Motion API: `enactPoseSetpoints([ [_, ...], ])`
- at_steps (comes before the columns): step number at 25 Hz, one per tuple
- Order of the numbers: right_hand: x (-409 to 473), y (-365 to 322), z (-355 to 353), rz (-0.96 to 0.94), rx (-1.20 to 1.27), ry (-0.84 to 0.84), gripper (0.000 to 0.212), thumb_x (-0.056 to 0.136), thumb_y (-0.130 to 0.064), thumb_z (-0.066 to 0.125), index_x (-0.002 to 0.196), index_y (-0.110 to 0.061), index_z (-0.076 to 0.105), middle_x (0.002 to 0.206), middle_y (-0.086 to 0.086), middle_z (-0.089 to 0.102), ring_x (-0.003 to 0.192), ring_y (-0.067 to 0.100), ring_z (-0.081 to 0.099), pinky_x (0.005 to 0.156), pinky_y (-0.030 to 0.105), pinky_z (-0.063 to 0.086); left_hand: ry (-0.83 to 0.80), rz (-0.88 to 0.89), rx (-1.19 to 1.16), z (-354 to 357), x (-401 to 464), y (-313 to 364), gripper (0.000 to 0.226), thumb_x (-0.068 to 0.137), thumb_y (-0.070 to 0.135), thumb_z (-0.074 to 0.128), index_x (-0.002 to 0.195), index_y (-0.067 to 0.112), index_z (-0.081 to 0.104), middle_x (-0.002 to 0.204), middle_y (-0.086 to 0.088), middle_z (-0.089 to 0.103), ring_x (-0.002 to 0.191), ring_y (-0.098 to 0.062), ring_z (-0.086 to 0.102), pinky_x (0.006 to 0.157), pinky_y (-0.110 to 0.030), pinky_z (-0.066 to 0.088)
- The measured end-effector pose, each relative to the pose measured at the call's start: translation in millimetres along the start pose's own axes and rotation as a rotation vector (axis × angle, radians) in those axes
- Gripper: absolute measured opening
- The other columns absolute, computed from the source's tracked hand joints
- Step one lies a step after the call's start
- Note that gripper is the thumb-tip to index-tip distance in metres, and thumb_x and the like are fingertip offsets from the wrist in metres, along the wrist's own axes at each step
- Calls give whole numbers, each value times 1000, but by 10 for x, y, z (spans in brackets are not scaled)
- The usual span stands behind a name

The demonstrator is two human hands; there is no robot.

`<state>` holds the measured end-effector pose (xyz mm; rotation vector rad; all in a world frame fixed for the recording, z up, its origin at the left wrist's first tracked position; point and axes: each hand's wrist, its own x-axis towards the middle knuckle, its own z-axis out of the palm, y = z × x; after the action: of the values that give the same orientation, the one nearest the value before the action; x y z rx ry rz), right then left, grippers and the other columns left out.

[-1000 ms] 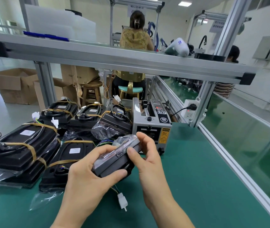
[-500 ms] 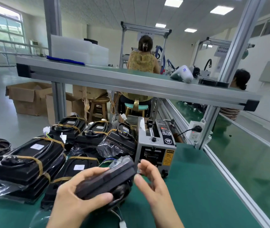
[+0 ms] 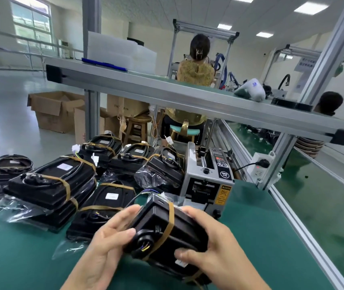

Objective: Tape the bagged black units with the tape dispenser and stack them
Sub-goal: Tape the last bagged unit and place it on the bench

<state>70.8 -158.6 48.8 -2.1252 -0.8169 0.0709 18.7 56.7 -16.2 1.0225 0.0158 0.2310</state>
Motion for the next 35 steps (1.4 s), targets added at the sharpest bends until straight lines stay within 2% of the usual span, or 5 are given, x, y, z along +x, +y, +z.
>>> enactPoseSetpoints([
  [5, 98, 76, 58, -100, -541, -25, 64, 71, -43, 70, 128, -47, 40, 117, -29, 50, 111, -10, 40, 99, 15, 18, -93, 234, 540, -2, -88, 179, 78, 50, 34, 85, 124, 40, 59, 131, 11, 59, 126, -4, 48, 105, -27, 36],
  [21, 166, 180, 175, -100, -284, -163, 62, 68, -25, 58, 123, -51, 45, 120, -38, 44, 127, -16, 28, 113, 26, -19, -51, 298, 625, -68, -122, -44, 60, 54, 33, 88, 109, 38, 65, 110, 8, 71, 104, -8, 65, 91, -13, 46],
  [26, 236, 347, 7, 242, 269, 270, 22, 82, -17, 69, 96, -35, 70, 100, -23, 70, 100, -5, 61, 86, 7, 42, 38, 396, 668, -127, -168, -160, 63, 55, 28, 88, 113, 37, 64, 112, 9, 70, 106, -8, 65, 96, -16, 44],
  [30, 608, 564, 0, 571, 429, 599, 14, 89, -18, 64, 80, -12, 72, 66, -4, 60, 64, 13, 49, 61, 20, 40, 45, 384, 651, -118, -162, -181, 63, 56, 27, 90, 113, 36, 64, 111, 8, 71, 102, -9, 66, 86, -9, 47],
  [35, 998, 687, 38, 730, 519, 807, 12, 89, -14, 66, 78, -18, 69, 78, -3, 65, 82, 21, 60, 76, 31, 45, 33, 382, 657, -130, -168, -193, 65, 52, 46, 81, 114, 37, 63, 111, 10, 70, 101, -8, 66, 93, -12, 44],
])
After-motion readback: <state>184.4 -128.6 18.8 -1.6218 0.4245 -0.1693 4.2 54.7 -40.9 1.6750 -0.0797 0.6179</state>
